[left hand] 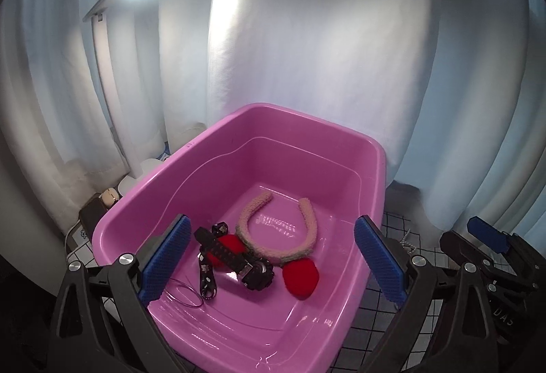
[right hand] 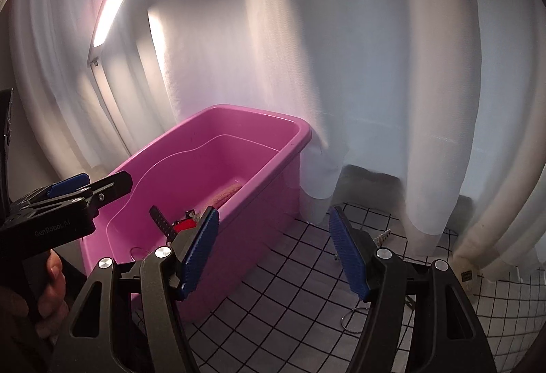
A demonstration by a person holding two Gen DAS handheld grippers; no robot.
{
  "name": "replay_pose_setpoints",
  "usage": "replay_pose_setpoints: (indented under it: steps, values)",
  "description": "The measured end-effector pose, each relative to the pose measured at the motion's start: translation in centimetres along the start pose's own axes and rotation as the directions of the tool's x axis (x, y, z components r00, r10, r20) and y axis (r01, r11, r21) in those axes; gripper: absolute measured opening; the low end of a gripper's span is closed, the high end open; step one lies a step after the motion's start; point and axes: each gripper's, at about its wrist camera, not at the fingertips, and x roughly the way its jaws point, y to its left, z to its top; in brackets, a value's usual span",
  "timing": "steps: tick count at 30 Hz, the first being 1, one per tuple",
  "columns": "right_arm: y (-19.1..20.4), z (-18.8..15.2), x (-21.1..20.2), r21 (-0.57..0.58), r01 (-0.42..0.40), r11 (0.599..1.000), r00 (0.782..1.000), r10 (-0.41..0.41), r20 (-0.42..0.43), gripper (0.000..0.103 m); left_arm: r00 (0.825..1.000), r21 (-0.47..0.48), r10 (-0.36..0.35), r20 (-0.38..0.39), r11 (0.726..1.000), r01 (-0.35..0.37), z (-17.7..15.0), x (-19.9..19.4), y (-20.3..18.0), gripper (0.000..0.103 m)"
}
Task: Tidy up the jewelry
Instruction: 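Move both tools back toward the pearl claw, brown clip and small hoop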
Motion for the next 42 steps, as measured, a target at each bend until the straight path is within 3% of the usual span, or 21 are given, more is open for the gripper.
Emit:
replay_pose_setpoints:
  steps: [7,13,19,27,42]
  values:
    - [-7.7,-3.8,-5.3,0.105,0.115,0.988,0.993,-0.115,-0.003,0.064,0.989,0.014,-0.151,-0.001,0.988,0.151,-1.1,-1.7,-5.5,0.097]
    - [-13.8,-6.7,-8.1,0.193,0.209,0.959,0.978,-0.206,-0.038,0.064,0.975,0.079,-0.222,-0.032,0.972,0.224,-3.1,-2.2,-10.6,0.097]
    - [-17.6,-9.1,-9.1,0.250,0.257,0.934,0.966,-0.247,-0.073,0.064,0.960,0.104,-0.259,-0.106,0.957,0.270,-5.4,-0.7,-14.9,0.097]
    - [-21.3,-11.9,-7.9,0.284,0.279,0.917,0.959,-0.251,-0.134,0.064,0.954,0.118,-0.241,-0.180,0.957,0.265,-9.0,3.6,-18.0,0.097]
    - [-24.9,-13.9,-0.9,0.265,0.249,0.931,0.956,-0.193,-0.220,0.064,0.941,0.105,-0.114,-0.318,0.982,0.154,-15.4,12.2,-20.3,0.097]
